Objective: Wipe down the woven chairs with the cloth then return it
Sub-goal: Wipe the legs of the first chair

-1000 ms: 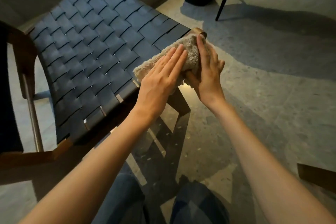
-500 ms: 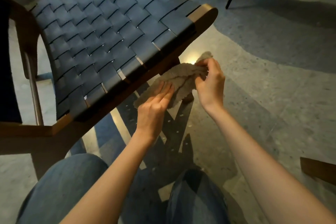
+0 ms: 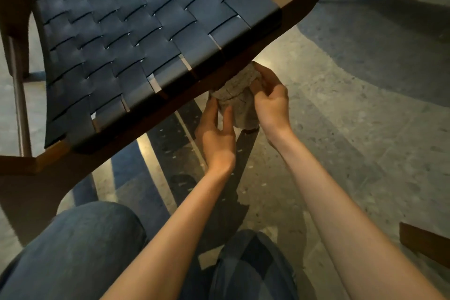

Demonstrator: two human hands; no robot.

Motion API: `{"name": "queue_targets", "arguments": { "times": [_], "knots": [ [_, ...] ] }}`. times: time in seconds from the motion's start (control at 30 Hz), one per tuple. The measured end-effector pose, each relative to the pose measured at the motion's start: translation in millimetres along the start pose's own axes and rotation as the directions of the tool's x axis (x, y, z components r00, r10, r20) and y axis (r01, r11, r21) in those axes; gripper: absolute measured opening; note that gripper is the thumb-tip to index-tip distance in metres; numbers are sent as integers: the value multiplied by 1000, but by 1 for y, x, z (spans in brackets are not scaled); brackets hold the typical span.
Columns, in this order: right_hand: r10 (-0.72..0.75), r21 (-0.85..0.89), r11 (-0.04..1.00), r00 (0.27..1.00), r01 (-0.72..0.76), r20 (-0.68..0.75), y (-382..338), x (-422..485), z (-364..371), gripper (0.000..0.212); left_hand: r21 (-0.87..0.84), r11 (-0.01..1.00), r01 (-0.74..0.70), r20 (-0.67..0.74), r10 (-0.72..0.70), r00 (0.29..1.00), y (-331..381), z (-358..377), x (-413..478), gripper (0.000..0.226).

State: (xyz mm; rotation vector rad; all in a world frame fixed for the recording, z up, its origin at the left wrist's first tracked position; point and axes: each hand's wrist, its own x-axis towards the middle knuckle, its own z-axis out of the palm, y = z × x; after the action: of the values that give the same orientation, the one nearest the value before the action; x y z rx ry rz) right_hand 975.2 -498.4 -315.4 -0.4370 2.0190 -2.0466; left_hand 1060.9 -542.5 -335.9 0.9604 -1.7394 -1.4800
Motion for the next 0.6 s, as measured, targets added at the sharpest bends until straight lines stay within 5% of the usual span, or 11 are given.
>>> {"name": "queue_targets", "arguments": {
  "times": [0.23,0.5,0.6],
  "knots": [
    [121,-55,992,955,-110,271,-8,7,-13,22,-206,974,96,72,-83,994,5,7,18,12],
    [14,-59,998,950,4,313,12,15,-11,27,-56,995,-88,-12,87,996,-15,15,30,12],
    [16,-99,995,943,18,333,37,16,-17,31,-2,997,-83,58,83,995,-33,20,27,22]
  ]
}}
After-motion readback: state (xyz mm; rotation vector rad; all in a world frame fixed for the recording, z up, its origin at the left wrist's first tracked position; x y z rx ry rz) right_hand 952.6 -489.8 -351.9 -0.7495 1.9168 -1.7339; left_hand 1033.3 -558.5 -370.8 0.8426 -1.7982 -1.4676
